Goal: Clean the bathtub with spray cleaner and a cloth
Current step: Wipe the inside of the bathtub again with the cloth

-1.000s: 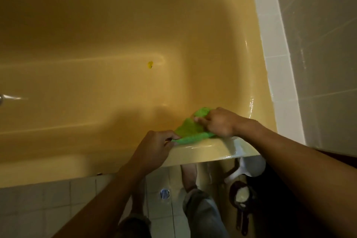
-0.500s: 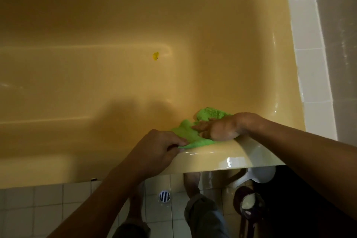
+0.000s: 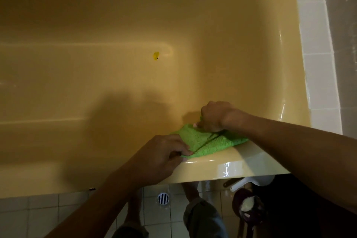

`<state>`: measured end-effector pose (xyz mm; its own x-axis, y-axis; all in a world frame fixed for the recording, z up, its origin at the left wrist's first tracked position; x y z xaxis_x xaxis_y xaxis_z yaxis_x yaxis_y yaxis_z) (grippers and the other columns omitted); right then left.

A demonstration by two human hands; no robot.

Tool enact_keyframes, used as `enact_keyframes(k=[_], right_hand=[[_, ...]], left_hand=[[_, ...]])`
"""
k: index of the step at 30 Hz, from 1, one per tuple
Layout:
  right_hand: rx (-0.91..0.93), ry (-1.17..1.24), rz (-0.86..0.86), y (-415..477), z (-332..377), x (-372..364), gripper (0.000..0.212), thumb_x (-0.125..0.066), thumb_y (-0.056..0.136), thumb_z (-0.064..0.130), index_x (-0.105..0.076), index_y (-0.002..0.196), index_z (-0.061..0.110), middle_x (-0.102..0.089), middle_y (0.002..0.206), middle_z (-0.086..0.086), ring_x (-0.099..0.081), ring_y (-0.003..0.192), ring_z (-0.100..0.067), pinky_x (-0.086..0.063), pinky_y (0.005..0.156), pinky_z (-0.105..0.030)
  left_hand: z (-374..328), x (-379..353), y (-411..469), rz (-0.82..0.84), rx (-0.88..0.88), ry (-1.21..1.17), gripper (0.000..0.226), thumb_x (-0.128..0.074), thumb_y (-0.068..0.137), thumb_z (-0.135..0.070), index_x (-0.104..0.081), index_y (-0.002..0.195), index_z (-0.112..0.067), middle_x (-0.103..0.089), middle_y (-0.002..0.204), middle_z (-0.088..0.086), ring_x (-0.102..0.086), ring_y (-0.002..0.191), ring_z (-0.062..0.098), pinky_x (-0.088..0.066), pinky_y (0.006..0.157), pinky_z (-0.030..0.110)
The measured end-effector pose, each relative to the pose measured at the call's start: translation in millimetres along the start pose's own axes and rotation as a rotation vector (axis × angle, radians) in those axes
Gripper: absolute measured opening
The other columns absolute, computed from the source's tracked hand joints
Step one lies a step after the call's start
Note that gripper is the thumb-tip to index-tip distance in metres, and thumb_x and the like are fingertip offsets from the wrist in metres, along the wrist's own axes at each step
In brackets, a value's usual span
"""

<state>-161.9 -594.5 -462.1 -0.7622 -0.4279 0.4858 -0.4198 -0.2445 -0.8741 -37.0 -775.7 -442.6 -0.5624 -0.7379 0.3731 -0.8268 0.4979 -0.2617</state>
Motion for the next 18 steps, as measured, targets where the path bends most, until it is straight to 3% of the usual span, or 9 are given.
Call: enact_keyframes(k=[2,6,8,12,15,18], right_hand=[[-0.002,-0.052,-0.002,5.6,10.5,-16.0,0.065,-0.038,0.098,0.068,-0.057,0.136,0.019,-0.058,0.138,-0.009,-0.057,0.126,-0.032,-0.047,0.094,-0.041],[0.051,0.090,-0.002,1.7,0.5,-46.9,0.061,-0.023,0.100,0.070,-0.043,0.149,0.040,-0.039,0.158,-0.006,-0.031,0.147,-0.032,-0.032,0.114,-0.049],[0.059,0.139,0.004,-2.8,-5.7,-52.4,0.059,-0.021,0.100,0.069,-0.035,0.153,0.046,-0.031,0.162,-0.005,-0.022,0.149,-0.032,-0.023,0.115,-0.050],[0.083,0.116,-0.015,-5.9,-6.9,-52.9,0.059,-0.020,0.099,0.072,-0.036,0.151,0.049,-0.033,0.158,-0.002,-0.021,0.148,-0.026,-0.013,0.116,-0.053],[0.160,0.167,-0.012,-4.8,-5.9,-53.0,0.060,-0.020,0.100,0.072,-0.032,0.154,0.048,-0.015,0.169,0.006,-0.001,0.157,-0.018,0.008,0.122,-0.057],[0.245,0.303,0.110,-7.7,-5.3,-56.7,0.057,-0.019,0.101,0.070,-0.029,0.154,0.051,-0.016,0.168,0.016,-0.002,0.156,-0.007,0.008,0.124,-0.048]], left_hand=[[-0.6,1.0,0.7,0.006,0.007,-0.016,0.022,-0.070,0.087,-0.019,-0.081,0.105,-0.019,-0.073,0.108,-0.009,-0.069,0.101,0.002,-0.054,0.089,0.028],[1.1,2.1,1.4,0.033,0.012,-0.015,0.023,-0.070,0.088,-0.021,-0.081,0.109,-0.023,-0.072,0.110,-0.011,-0.067,0.103,0.000,-0.054,0.090,0.028],[0.9,3.0,1.8,0.042,0.018,-0.007,0.024,-0.070,0.089,-0.024,-0.080,0.110,-0.025,-0.071,0.110,-0.013,-0.067,0.103,0.000,-0.054,0.089,0.029],[-0.9,5.2,2.7,0.063,0.029,-0.027,0.024,-0.070,0.090,-0.023,-0.080,0.112,-0.025,-0.071,0.111,-0.012,-0.067,0.103,0.000,-0.054,0.089,0.031],[1.0,6.9,2.9,0.085,0.032,-0.014,0.025,-0.070,0.092,-0.024,-0.079,0.115,-0.026,-0.071,0.113,-0.012,-0.066,0.106,-0.001,-0.054,0.092,0.030],[4.5,7.4,1.3,0.085,0.026,-0.021,0.025,-0.071,0.093,-0.024,-0.078,0.117,-0.027,-0.071,0.116,-0.012,-0.065,0.108,-0.003,-0.053,0.093,0.026]])
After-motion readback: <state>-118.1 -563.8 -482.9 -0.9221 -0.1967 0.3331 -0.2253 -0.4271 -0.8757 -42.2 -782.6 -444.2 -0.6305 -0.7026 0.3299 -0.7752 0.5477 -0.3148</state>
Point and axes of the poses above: each hand's wrist, its own y-axis towards the middle knuckle, its own x-axis out of the back of the hand, z = x × y, the point moved 2 cm from there along y, towards the middle knuckle
